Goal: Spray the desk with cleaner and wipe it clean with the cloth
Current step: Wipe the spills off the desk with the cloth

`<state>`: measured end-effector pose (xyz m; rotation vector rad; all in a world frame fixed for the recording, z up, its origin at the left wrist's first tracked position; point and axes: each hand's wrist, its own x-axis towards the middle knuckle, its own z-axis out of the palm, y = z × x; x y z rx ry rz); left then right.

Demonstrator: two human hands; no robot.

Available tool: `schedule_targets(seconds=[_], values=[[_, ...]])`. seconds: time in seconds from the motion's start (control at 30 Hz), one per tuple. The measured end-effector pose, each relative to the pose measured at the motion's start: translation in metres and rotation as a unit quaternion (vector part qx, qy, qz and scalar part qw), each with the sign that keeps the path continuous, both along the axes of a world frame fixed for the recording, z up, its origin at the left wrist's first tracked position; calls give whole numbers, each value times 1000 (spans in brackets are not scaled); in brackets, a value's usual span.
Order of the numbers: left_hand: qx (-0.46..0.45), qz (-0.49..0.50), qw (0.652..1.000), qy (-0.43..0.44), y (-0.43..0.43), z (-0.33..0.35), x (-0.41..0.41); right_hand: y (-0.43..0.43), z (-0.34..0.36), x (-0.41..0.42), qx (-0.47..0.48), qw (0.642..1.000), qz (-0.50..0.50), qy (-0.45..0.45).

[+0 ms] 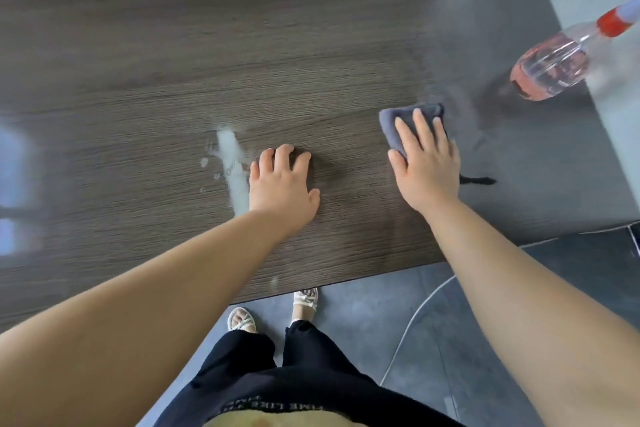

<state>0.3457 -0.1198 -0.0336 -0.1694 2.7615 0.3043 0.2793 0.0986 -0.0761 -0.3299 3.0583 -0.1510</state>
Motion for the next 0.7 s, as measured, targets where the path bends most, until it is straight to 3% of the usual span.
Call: schedule_targets(seconds=[0.1, 0.17, 0.27, 0.33, 0.4, 0.5, 0.6, 0.7], values=[[20, 14, 1000, 15, -6, 2, 0, -8, -4, 35, 5, 996, -89, 31], [25, 23, 999, 19, -13, 4, -1, -35, -4, 69, 6, 995, -87, 43], [19, 47, 999, 20, -31, 5, -6, -83, -1, 82, -9, 998, 44, 34], [17, 57, 998, 24, -41, 7, -11, -95, 0, 53, -17, 988, 151, 21], [14, 63, 998, 28, -53, 9, -16, -91, 2, 8, -9, 982, 188, 16], [11, 71, 997, 24, -72, 7, -26, -75, 0, -39, 2, 997, 72, -13], [12, 79, 997, 23, -91, 5, -37, -100, -3, -19, 3, 998, -54, 33], [9, 90, 996, 22, -114, 4, -50, -154, 2, 19, -1, 1000, 4, 13]])
